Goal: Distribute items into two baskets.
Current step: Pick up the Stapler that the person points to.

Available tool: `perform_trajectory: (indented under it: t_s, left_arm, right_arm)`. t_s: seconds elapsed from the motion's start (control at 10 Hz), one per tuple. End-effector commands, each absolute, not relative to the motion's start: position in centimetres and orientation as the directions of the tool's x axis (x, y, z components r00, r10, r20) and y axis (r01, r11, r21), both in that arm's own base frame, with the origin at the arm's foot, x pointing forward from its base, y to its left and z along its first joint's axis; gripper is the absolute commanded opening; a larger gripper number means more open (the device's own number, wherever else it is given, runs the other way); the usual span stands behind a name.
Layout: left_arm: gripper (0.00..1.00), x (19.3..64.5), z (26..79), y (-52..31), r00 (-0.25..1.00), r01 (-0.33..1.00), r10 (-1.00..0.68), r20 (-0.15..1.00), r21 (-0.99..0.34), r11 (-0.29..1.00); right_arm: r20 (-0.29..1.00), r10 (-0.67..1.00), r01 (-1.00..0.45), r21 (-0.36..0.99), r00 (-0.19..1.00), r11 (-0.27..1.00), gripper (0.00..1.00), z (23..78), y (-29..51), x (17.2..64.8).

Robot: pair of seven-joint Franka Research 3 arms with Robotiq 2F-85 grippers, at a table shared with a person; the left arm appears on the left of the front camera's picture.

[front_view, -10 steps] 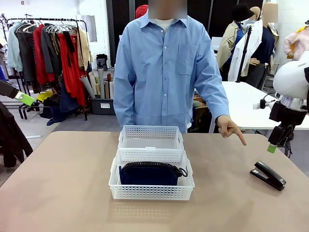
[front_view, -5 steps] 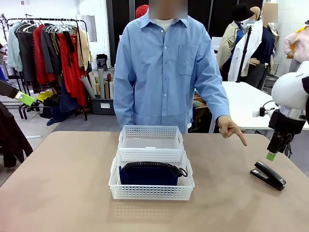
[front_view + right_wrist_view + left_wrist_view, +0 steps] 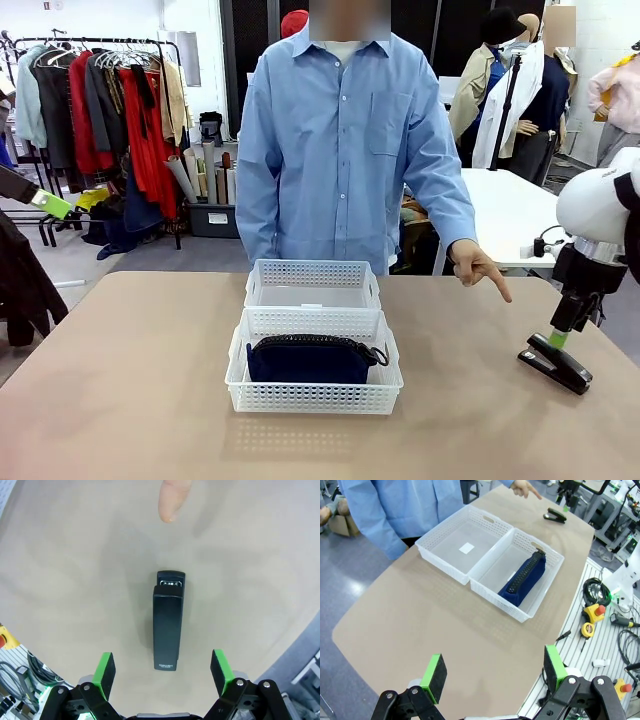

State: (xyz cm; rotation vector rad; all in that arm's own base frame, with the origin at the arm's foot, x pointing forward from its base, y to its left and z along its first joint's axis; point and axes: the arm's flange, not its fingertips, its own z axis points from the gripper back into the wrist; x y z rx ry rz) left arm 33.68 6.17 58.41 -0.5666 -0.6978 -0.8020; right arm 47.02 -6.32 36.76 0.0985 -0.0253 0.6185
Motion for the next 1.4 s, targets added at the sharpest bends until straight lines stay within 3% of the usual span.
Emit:
perform_trajectory:
  t_s: [0.0,1.3]
  left_arm:
    - [1.0,33.7,58.4,6.2,0.493,0.801,-0.442,0.749,-0.194,0.566]
    - [1.0,33.7,58.4,6.2,0.493,0.801,-0.442,0.749,-0.194,0.566]
  right_arm:
    - [0.097,0.589,-0.597,0.123,0.802,0.793,1.0,35.6,-7.0,47.1]
    - [0.033,0.597,-0.592,0.186,0.802,0.785,1.0,30.4,-6.9,47.8]
